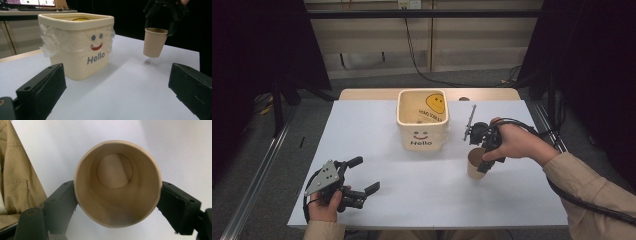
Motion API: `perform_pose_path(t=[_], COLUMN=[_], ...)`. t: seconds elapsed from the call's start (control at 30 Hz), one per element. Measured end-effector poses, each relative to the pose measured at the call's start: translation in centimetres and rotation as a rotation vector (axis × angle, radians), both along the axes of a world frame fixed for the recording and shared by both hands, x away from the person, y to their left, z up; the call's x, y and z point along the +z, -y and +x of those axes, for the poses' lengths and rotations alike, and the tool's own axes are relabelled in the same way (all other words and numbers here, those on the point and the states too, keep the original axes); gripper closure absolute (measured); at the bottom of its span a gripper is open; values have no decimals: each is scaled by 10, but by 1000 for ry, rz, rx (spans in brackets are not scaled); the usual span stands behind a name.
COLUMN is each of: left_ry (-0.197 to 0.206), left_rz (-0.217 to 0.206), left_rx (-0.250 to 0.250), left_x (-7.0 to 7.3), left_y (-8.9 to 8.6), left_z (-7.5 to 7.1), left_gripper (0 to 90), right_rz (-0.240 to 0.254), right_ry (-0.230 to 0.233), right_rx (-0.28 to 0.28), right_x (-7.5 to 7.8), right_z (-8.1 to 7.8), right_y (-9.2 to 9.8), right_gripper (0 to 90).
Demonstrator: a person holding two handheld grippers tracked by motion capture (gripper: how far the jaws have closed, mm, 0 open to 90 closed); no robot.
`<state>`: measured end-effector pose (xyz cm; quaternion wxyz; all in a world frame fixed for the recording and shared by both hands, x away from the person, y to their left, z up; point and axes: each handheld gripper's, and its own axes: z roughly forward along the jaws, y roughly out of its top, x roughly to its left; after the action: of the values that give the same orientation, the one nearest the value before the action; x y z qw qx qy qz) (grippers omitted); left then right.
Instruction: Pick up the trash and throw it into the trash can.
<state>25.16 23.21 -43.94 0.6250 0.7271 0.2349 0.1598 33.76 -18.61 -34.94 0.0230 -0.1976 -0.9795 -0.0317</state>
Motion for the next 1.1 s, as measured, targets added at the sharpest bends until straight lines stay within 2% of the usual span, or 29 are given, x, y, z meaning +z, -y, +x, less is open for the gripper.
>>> perform_pose_path(t=[0.2, 0.47, 0.67, 1.1], left_ry=[-2, -2, -5, -6], left_rz=[3, 4, 1, 0], left_rx=[-2, -5, -6, -11], left_x=[0, 0, 0, -1], left_y=[0, 0, 0, 0], left_z=[0, 0, 0, 0], left_gripper=[10, 10, 10, 10], right_rz=[17, 9, 20, 13], right_ry=[-5, -18, -10, -7], right_rx=[-9, -23, -39, -60], right_x=[20, 43, 59, 86], right_z=[6, 15, 23, 41], right_y=[1, 4, 8, 3], right_gripper=[192, 191, 192, 194])
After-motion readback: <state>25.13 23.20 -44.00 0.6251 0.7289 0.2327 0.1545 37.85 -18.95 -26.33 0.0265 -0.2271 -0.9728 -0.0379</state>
